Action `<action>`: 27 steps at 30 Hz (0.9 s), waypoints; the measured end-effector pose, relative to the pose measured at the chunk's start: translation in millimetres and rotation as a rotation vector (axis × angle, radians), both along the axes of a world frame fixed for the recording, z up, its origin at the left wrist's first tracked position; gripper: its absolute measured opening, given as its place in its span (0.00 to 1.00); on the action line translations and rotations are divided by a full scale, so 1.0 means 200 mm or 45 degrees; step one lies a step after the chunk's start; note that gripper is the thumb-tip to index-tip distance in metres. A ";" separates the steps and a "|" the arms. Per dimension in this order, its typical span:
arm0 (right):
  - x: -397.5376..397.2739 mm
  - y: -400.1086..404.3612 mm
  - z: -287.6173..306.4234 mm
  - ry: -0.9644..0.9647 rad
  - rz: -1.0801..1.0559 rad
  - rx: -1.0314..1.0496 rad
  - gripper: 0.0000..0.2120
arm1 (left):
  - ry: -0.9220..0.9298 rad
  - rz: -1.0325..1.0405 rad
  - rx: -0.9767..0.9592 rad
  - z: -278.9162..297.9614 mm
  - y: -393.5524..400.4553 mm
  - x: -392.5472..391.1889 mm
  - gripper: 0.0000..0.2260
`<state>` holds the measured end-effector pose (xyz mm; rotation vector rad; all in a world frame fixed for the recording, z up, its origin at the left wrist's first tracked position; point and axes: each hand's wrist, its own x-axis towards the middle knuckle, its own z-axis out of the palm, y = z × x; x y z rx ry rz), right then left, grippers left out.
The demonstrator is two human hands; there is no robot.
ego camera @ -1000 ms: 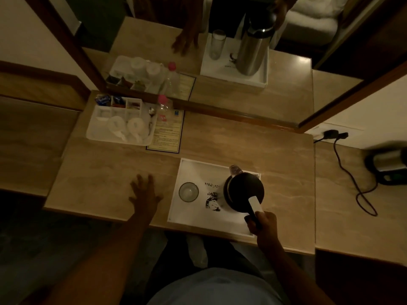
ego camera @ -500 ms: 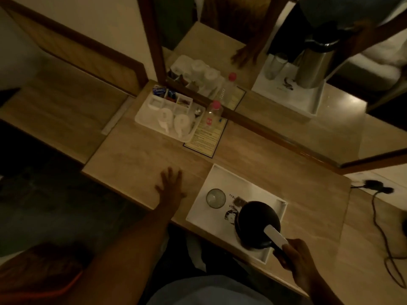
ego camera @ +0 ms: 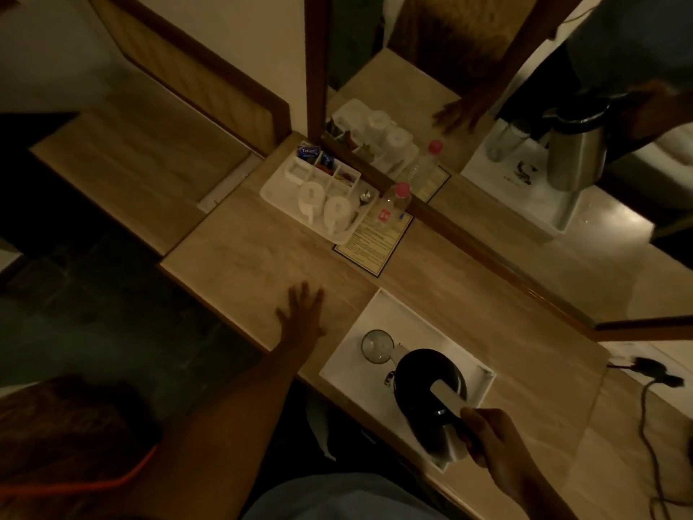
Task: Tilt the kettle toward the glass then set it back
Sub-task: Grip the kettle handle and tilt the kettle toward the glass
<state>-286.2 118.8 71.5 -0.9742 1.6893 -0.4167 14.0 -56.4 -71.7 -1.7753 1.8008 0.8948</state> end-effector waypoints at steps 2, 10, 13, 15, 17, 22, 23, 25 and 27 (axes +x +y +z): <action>0.00 -0.03 0.00 0.018 0.030 0.042 0.28 | -0.004 0.002 -0.002 0.00 0.00 0.00 0.43; 0.03 -0.12 -0.03 0.060 0.019 0.253 0.26 | 0.012 0.030 0.001 -0.01 -0.01 0.01 0.43; 0.05 -0.14 -0.03 0.076 0.014 0.291 0.25 | 0.007 0.019 -0.004 -0.01 -0.01 0.01 0.44; 0.06 -0.15 -0.03 0.101 0.014 0.301 0.24 | -0.001 0.009 -0.014 -0.01 0.00 0.01 0.44; 0.07 -0.17 -0.02 0.122 0.019 0.328 0.23 | 0.008 0.014 -0.011 -0.02 0.00 0.02 0.43; 0.11 -0.21 0.00 0.162 0.083 0.352 0.25 | 0.025 0.022 -0.009 -0.02 -0.01 0.02 0.43; 0.11 -0.21 0.01 0.170 0.099 0.344 0.25 | 0.024 0.024 -0.007 -0.02 -0.01 0.02 0.43; 0.12 -0.22 0.02 0.191 0.114 0.338 0.25 | 0.031 0.030 -0.004 -0.02 -0.01 0.03 0.43; 0.12 -0.23 0.02 0.203 0.111 0.360 0.25 | 0.039 0.028 -0.009 -0.02 -0.01 0.03 0.43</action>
